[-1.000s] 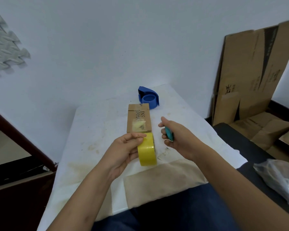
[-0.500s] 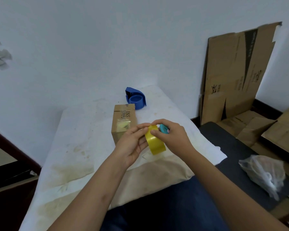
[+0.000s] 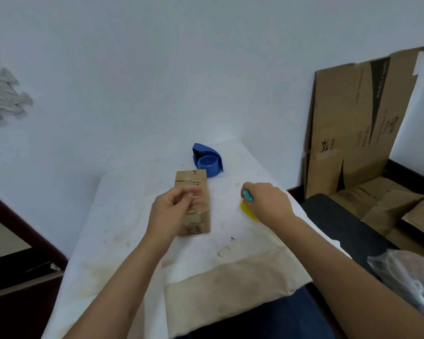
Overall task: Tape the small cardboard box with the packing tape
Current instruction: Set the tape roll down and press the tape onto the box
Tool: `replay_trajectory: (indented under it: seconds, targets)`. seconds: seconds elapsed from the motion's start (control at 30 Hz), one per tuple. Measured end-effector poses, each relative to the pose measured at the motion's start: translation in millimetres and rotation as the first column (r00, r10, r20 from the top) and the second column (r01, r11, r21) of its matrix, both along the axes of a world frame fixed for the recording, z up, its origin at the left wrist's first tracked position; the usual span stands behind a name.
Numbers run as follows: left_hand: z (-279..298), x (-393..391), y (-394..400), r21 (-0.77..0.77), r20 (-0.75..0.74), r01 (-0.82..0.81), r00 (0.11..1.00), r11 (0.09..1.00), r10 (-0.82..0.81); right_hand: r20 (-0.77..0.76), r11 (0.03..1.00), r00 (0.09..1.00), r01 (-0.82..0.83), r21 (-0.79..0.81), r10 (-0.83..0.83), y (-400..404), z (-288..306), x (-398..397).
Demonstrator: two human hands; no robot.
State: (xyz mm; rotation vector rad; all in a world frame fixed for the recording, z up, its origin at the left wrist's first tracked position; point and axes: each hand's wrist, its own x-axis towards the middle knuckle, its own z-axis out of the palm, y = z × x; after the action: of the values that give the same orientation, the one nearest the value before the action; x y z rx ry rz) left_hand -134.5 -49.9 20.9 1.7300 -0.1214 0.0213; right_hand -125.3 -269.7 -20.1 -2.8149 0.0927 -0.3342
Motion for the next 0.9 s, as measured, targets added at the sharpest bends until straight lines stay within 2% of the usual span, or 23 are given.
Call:
replay_trajectory:
  seconds: [0.17, 0.33, 0.37, 0.43, 0.5, 0.53, 0.6, 0.7, 0.8, 0.9]
  targets:
    - [-6.9, 12.1, 32.0, 0.319, 0.185, -0.071, 0.983, 0.945, 0.011, -0.100, 0.991, 0.991, -0.094, -0.094, 0.084, 11.8, -17.0, 12.3]
    - [-23.3, 15.6, 47.2, 0.472, 0.235, -0.008, 0.965, 0.882, -0.117, -0.166, 0.988, 0.982, -0.105, -0.113, 0.085, 13.3, -25.1, 11.4]
    - [-25.6, 17.6, 49.1, 0.482, 0.246, 0.021, 0.956, 0.876, -0.158, -0.131, 0.992, 0.988, -0.090, -0.093, 0.078, 13.6, -22.3, 7.3]
    - [-31.4, 23.9, 53.5, 0.523, 0.266, 0.068, 0.934, 0.849, -0.239, 0.052, 0.998, 0.997, -0.057, -0.012, 0.058, 15.2, -18.2, -1.8]
    - [-37.9, 33.3, 59.0, 0.601, 0.278, 0.090, 0.908, 0.794, -0.312, 0.200, 0.984, 0.976, -0.113, 0.140, 0.083, 24.1, -12.4, -9.4]
    - [-41.1, 37.0, 60.7, 0.635, 0.281, 0.096, 0.896, 0.767, -0.345, 0.215, 0.957, 0.969, -0.170, 0.234, 0.120, 31.5, -9.5, -10.9]
    - [-47.1, 41.2, 63.4, 0.673, 0.265, 0.120, 0.882, 0.730, -0.389, 0.170, 0.895, 0.964, -0.252, 0.367, 0.202, 47.9, -5.8, -9.1]
    - [-55.0, 39.4, 64.0, 0.653, 0.253, 0.129, 0.891, 0.746, -0.376, 0.047, 0.858, 0.972, -0.225, 0.462, 0.230, 64.8, -5.3, 2.4]
    - [-61.3, 39.0, 66.6, 0.650, 0.282, 0.085, 0.896, 0.755, -0.344, 0.000, 0.839, 0.977, -0.184, 0.513, 0.215, 75.2, -6.7, 17.1]
    - [-62.3, 42.6, 66.6, 0.710, 0.280, 0.075, 0.882, 0.700, -0.378, -0.025, 0.842, 0.978, -0.164, 0.514, 0.205, 82.0, -4.7, 27.0]
